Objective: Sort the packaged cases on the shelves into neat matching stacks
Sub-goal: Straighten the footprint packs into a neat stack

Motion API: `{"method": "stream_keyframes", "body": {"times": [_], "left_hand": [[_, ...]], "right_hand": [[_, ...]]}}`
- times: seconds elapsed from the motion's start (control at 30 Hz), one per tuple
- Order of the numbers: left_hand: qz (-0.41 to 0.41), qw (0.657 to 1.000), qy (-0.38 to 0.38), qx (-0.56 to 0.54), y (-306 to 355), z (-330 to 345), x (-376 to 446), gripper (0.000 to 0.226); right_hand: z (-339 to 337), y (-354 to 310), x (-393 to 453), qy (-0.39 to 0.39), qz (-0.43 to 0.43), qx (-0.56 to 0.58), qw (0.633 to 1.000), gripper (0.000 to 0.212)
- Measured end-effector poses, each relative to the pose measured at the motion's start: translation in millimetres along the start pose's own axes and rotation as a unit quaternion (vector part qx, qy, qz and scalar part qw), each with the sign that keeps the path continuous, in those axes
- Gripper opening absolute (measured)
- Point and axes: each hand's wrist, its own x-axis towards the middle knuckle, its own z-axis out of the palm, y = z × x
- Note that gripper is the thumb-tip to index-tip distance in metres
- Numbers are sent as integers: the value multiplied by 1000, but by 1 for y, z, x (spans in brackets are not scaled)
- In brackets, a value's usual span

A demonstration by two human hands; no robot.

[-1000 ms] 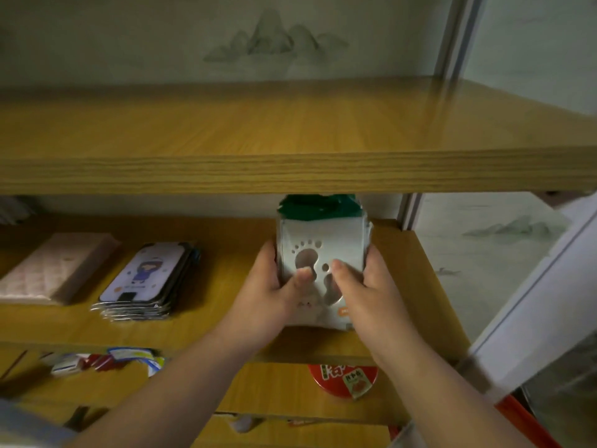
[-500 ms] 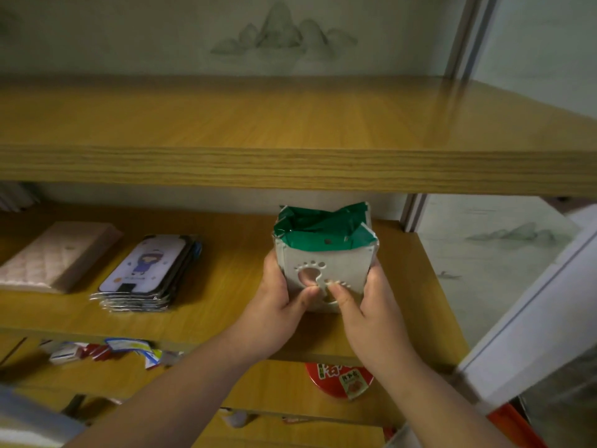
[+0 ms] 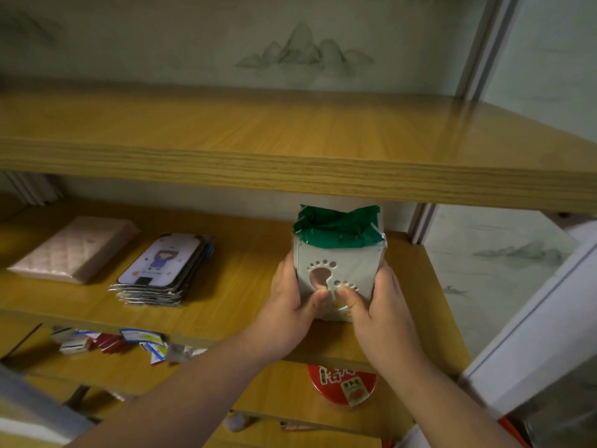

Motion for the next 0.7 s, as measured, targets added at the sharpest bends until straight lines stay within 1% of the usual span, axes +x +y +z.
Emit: {"method": "stream_keyframes", "body": {"times": [0.13, 0.23, 0.37, 0.43, 0.5, 0.53, 0.6, 0.7], "left_hand": [[8, 1000, 9, 10, -1, 0, -4, 70], [10, 1000, 5, 11, -3, 1, -9, 66], [-2, 1000, -3, -6, 4, 0, -6, 62], [-50, 998, -28, -23, 12, -2, 3, 54], [-134, 990, -39, 12, 18, -5, 14, 49], [-173, 983, -44, 38, 18, -6, 19, 52], [-218, 972, -61, 68, 18, -7, 29, 61], [-248, 963, -81, 66, 16, -8, 42, 63]], "right_hand": [[2, -2, -8, -4, -2, -9, 1000, 64], [2, 1, -16, 6, -12, -30, 999, 59], [2, -2, -16, 28, 2, -6, 1000, 55], [-2, -7, -8, 23, 40, 17, 999, 46], [-7, -9, 1, -8, 89, 34, 995, 29], [-10, -9, 6, -28, 111, 39, 993, 23], [-14, -8, 16, -58, 147, 41, 987, 21], [-16, -7, 31, -86, 187, 32, 978, 20]]}}
